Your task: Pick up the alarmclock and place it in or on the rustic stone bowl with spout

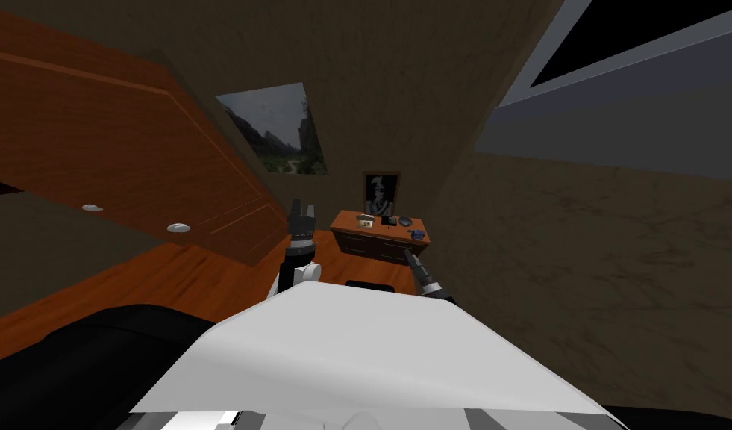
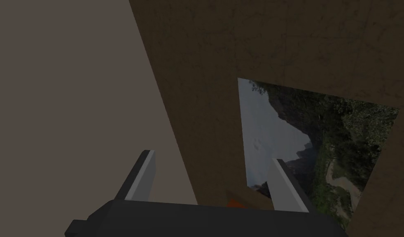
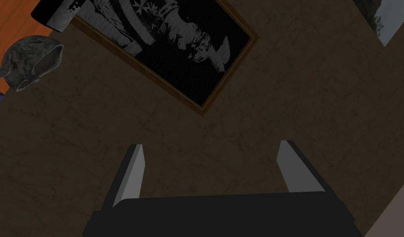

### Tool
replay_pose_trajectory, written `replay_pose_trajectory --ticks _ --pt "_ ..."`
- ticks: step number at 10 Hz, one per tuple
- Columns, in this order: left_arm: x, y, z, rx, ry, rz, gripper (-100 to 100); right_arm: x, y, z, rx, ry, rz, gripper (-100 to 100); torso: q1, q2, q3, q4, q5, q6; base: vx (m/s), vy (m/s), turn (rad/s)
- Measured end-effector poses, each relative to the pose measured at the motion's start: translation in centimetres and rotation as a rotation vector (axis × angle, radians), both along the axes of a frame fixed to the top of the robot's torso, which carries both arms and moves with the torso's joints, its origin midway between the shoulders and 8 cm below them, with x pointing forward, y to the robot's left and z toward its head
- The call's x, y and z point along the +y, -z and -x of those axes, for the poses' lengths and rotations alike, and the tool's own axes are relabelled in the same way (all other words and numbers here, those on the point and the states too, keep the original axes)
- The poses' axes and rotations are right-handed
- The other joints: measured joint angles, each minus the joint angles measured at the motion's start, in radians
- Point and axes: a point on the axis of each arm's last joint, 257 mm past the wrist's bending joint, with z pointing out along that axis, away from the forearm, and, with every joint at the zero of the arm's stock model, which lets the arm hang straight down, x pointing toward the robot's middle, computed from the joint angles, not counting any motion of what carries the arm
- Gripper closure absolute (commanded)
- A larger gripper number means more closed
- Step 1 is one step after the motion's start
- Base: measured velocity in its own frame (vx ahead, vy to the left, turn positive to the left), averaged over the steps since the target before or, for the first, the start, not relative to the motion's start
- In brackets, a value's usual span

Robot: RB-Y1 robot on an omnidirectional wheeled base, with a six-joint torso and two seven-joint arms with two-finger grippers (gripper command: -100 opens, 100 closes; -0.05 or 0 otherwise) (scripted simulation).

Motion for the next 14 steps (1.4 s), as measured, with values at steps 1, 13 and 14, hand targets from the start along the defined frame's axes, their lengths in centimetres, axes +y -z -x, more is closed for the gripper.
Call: replay_pose_trajectory --ticks 1,13,14 --pt "0.0 0.0 0.0 0.0 0.0 0.0 0 0.0 1.7 0.5 0.035 -0.007 0.022 -100 -0.001 -0.001 0.0 0.0 0.0 0.0 -0.024 0.015 0.338" --pt "0.0 0.0 0.0 0.0 0.0 0.0 0 -4.2 20.4 13.2 0.463 -0.149 0.325 -100 -0.006 -0.008 -0.004 -0.001 -0.001 0.0 0.02 -0.014 0.26" --pt "0.0 0.0 0.0 0.0 0.0 0.0 0 -5.2 21.7 14.6 0.509 -0.16 0.355 -100 -0.006 -0.007 -0.004 -0.002 -0.001 0.001 0.052 -0.055 0.407"
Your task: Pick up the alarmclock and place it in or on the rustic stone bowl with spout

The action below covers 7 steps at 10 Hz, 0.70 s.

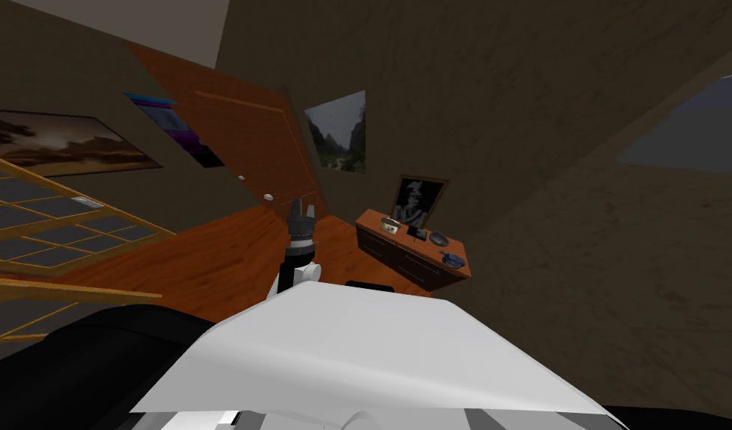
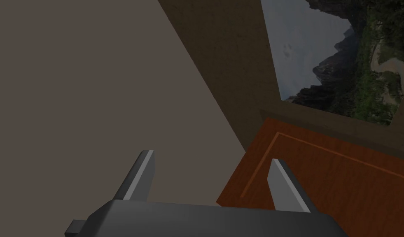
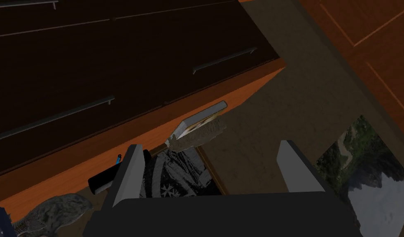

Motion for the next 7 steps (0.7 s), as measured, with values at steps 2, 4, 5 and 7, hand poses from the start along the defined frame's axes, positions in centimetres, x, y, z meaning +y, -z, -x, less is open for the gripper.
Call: replay_pose_trajectory --ticks 2,4,5,7 --pt "0.0 0.0 0.0 0.0 0.0 0.0 0 -1.5 2.3 3.2 0.077 -0.029 0.056 -100 0.0 0.0 0.0 0.0 0.0 0.001 0.026 -0.04 0.091" --pt "0.0 0.0 0.0 0.0 0.0 0.0 0 -3.2 3.7 6.4 0.142 -0.055 0.096 -100 0.001 0.002 0.001 0.0 0.001 -0.001 0.028 -0.044 0.291" --pt "0.0 0.0 0.0 0.0 0.0 0.0 0 -3.7 4.7 7.5 0.169 -0.062 0.113 -100 0.001 0.001 0.001 0.0 0.0 0.0 0.018 -0.027 0.005" --pt "0.0 0.0 0.0 0.0 0.0 0.0 0 -5.1 6.1 10.5 0.233 -0.085 0.154 -100 0.001 0.001 0.001 0.0 0.0 0.0 0.032 -0.054 0.299"
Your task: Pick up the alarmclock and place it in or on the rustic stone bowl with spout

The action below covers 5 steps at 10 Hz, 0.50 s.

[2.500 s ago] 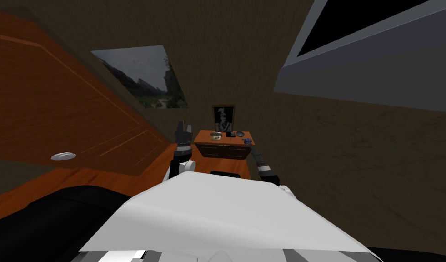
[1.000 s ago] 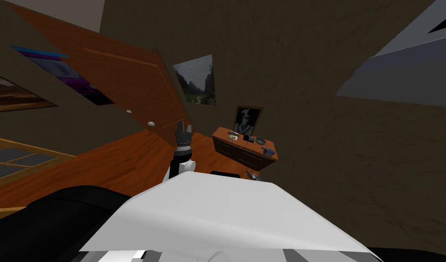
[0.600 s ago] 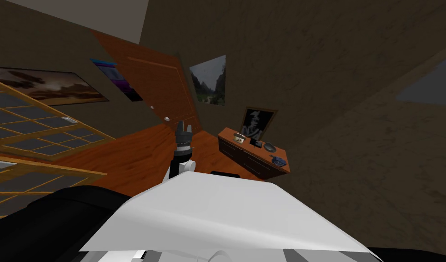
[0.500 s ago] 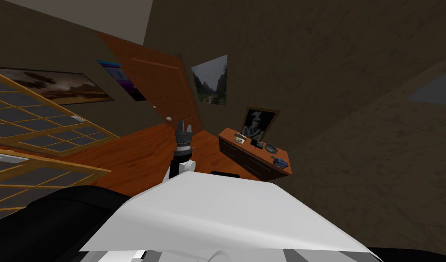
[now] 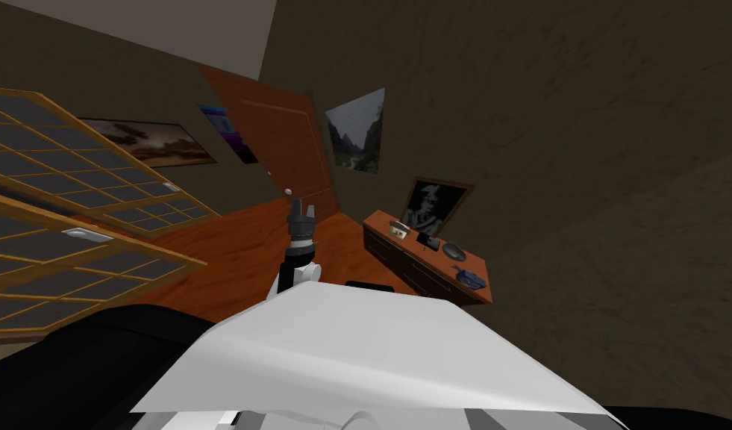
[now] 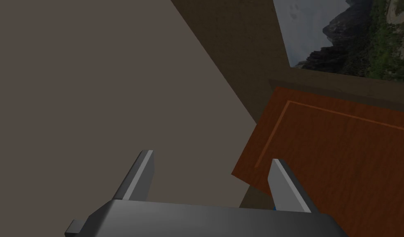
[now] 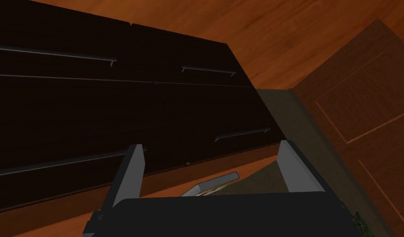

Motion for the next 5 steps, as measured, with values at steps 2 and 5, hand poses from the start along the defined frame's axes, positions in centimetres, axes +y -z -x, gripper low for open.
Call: replay_pose_trajectory --ticks 2,5 --pt "0.0 0.0 0.0 0.0 0.0 0.0 0 -1.2 0.7 1.8 0.044 -0.008 0.029 -100 0.001 0.0 0.0 0.0 0.0 0.002 0.013 -0.02 -0.029" --pt "0.0 0.0 0.0 0.0 0.0 0.0 0 -3.0 1.9 5.1 0.111 -0.043 0.072 -100 0.0 0.0 0.0 0.0 0.0 0.001 0.037 -0.049 0.302"
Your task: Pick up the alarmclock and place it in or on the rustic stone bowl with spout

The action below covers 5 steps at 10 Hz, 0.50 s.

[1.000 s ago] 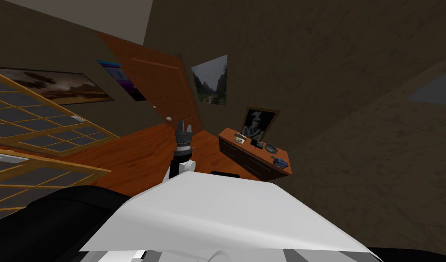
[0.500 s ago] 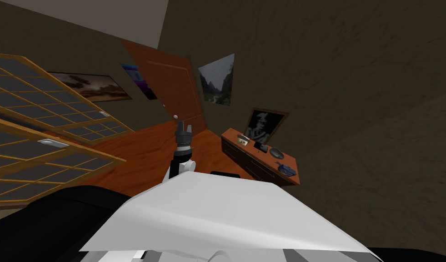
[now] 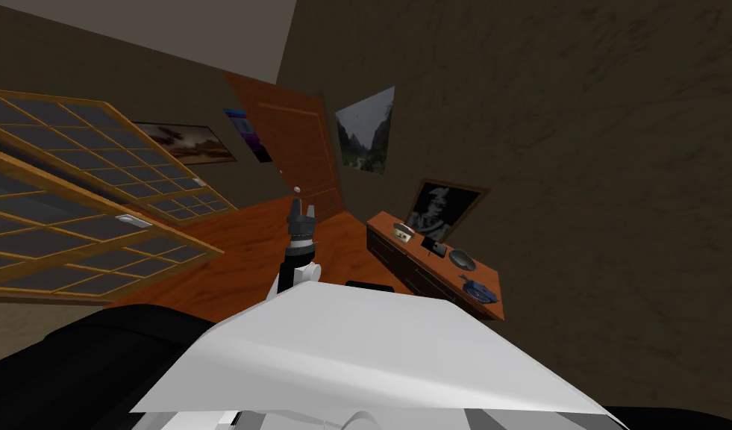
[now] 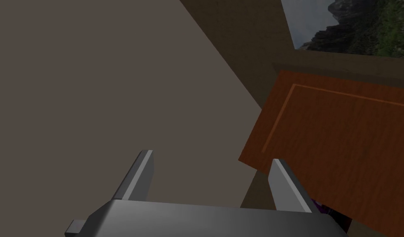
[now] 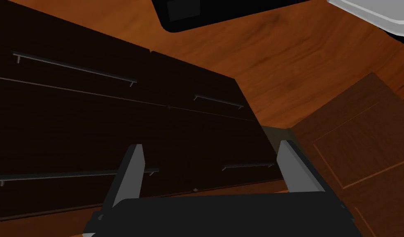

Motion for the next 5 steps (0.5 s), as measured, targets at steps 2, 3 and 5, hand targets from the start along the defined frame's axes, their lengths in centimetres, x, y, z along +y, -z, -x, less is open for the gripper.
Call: replay_pose_trajectory --ticks 2,3,5 --pt "0.0 0.0 0.0 0.0 0.0 0.0 0 -2.0 0.3 4.0 0.075 -0.036 0.045 -100 -0.001 -0.001 -0.001 0.0 0.0 0.0 0.036 -0.056 0.106" --pt "0.0 0.0 0.0 0.0 0.0 0.0 0 -2.6 0.7 4.3 0.089 -0.034 0.056 -100 0.001 0.0 0.0 0.0 0.0 0.001 -0.004 -0.012 -0.015" --pt "0.0 0.0 0.0 0.0 0.0 0.0 0 -4.2 1.3 6.5 0.132 -0.053 0.082 -100 0.001 0.001 0.001 0.0 0.0 -0.001 0.034 -0.071 0.376"
